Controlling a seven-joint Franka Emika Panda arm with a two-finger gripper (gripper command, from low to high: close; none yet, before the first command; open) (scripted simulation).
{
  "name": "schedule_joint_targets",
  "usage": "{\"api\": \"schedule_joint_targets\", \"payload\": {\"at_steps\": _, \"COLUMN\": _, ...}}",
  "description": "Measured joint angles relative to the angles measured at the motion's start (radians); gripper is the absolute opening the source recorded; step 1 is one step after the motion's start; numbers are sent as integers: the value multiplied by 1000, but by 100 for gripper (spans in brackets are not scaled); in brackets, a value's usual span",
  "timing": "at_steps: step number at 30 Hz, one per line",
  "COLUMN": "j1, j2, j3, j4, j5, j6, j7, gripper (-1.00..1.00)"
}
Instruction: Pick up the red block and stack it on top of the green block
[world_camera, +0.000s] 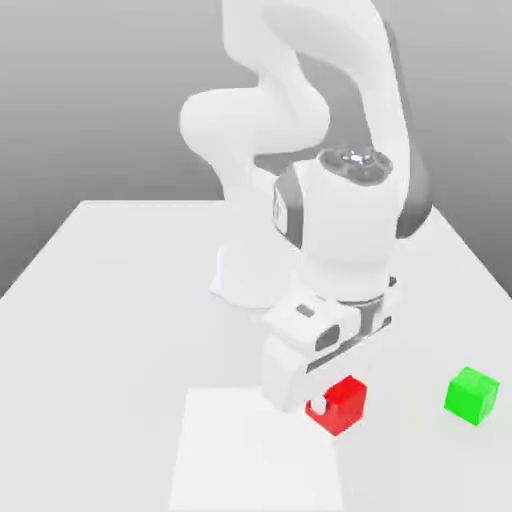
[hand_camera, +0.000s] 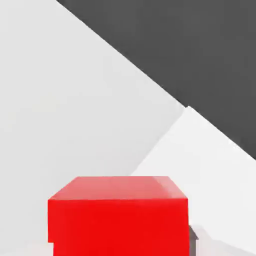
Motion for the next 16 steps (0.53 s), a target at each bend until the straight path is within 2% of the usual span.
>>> {"api": "schedule_joint_targets", "payload": {"at_steps": 8, "j1": 256, "j2": -31, "j3": 120, "j4": 45, "j5": -16, "j6": -75, "j7": 327, "gripper": -100}}
{"api": "schedule_joint_targets", "payload": {"at_steps": 13, "j1": 282, "j2": 118, "j3": 95, "j4": 57, "j5": -77, "j6": 60, "j7": 405, "gripper": -100}}
{"api": "schedule_joint_targets", "payload": {"at_steps": 14, "j1": 285, "j2": 139, "j3": 90, "j4": 58, "j5": -85, "j6": 80, "j7": 412, "gripper": 100}}
{"api": "schedule_joint_targets", "payload": {"at_steps": 16, "j1": 285, "j2": 139, "j3": 90, "j4": 58, "j5": -85, "j6": 80, "j7": 412, "gripper": 100}}
